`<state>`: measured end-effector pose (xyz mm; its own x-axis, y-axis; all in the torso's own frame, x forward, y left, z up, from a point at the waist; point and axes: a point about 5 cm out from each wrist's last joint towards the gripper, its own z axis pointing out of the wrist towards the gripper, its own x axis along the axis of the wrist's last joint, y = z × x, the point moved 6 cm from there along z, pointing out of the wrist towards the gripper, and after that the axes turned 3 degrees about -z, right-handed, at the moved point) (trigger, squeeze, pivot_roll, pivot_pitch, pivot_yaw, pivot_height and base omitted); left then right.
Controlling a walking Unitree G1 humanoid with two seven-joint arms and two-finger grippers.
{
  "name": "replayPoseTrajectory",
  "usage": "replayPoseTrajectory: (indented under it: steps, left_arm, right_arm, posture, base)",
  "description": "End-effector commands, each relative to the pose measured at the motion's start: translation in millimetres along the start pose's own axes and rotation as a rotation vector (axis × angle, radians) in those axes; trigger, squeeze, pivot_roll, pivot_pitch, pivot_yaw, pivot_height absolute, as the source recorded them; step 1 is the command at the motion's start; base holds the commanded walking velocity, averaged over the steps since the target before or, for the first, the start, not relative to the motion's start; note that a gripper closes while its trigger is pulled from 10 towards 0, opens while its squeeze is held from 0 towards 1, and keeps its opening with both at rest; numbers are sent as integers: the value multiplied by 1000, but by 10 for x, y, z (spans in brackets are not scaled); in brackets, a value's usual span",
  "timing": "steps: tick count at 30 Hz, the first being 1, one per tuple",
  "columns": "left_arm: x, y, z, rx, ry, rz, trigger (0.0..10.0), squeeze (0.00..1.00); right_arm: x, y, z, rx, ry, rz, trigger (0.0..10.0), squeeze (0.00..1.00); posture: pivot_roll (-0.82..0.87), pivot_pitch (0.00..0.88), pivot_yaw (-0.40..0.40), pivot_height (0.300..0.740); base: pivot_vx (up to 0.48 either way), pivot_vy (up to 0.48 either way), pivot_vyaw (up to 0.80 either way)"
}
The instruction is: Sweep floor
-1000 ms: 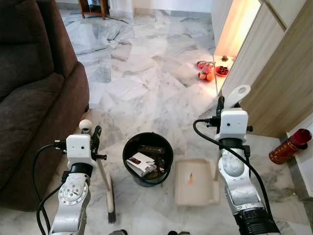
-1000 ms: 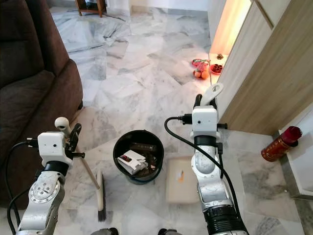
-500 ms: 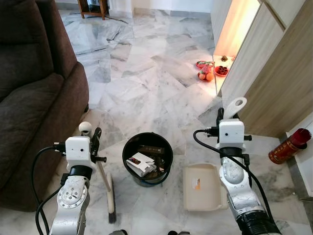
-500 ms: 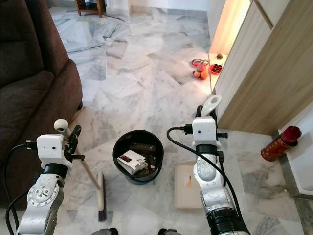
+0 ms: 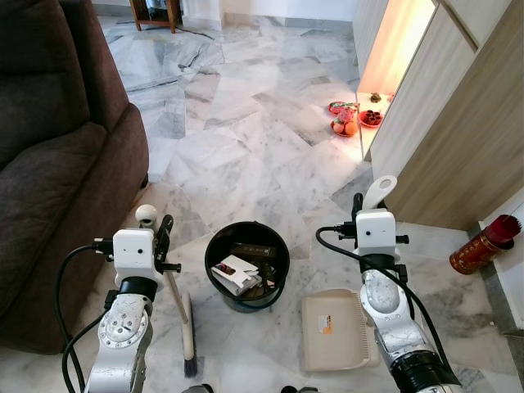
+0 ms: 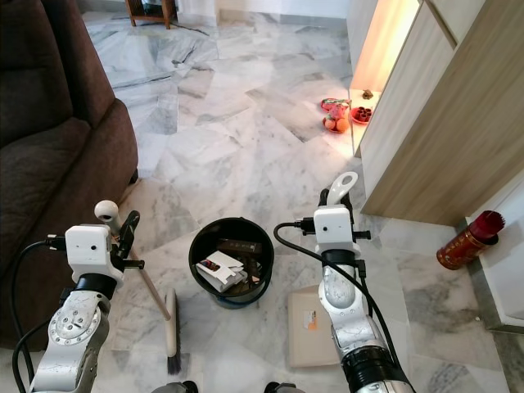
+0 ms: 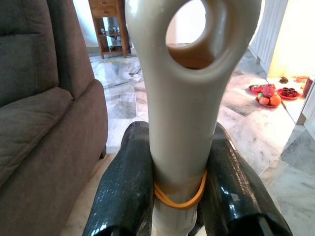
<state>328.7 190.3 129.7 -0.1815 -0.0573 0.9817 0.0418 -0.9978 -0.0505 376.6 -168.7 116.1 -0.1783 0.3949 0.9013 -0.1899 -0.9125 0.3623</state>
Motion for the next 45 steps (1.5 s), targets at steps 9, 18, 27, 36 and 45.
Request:
replayPoseTrajectory:
  steps: [9,18,27,36,45]
  left_arm:
    - [125,0,38,-10,46,12,10000,0]
    - [134,-24,38,0,47,15,10000,0]
    - [142,-35,43,5,48,18,10000,0]
    - [138,-33,46,7,49,17,10000,0]
    - [126,-28,57,3,43,25,10000,0]
  right_arm:
    - [47,-13,30,-6,27,18,10000,0]
    - [45,-20,46,-2,27,21,10000,0]
    - [-9,-84,32,18,-2,44,10000,0]
    - [-43,-133,9,38,-13,60,10000,0]
    - [-114,-144,-3,35,-51,87,10000,0]
  posture:
    - [147,163,-13,740]
    - [155,180,-15,740]
    - [157,188,-15,740]
    - [158,184,-16,740]
    - [160,173,-17,740]
  base:
    - [-253,0,0]
    - [-294,0,0]
    - [-295,0,0]
    - [-292,0,0]
    - [-124,0,0]
